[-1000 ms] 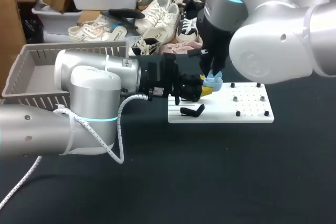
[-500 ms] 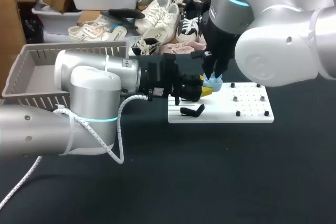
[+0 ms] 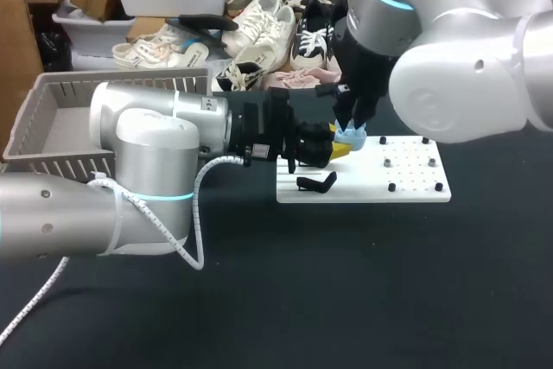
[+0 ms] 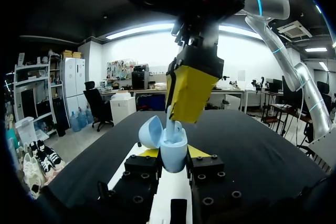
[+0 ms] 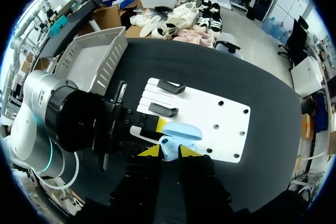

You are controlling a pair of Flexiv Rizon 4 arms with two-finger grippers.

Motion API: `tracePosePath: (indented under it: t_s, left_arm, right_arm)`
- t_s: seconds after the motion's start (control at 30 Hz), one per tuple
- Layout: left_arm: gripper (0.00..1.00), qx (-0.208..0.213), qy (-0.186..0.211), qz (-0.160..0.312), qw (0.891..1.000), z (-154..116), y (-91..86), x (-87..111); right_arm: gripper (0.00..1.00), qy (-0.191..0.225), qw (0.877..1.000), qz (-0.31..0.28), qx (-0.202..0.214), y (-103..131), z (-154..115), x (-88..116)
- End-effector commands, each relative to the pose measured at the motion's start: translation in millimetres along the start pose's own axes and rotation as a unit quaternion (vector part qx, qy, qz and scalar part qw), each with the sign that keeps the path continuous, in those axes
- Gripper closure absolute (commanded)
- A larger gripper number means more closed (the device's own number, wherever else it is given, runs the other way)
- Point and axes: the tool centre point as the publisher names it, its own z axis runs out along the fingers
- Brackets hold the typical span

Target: Pick up each earbud case from the left stands, insert the matching earbuds, close the lid, and place the case in the box.

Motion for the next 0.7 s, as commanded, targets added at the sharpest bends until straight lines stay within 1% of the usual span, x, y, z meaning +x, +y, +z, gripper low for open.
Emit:
tracePosePath:
  t_s: [0.03,0.7]
  left_arm:
    - [1.0,-0.003,-0.001,0.0,1.0,-0.4,-1.6,-0.2]
    - [1.0,-0.003,-0.001,0.0,1.0,-0.4,-1.6,-0.2]
  right_arm:
    - [1.0,-0.005,1.0,0.001,-0.002,-0.4,-0.5,5.6]
    - [1.0,-0.006,1.0,-0.002,-0.008,4.8,0.6,4.5]
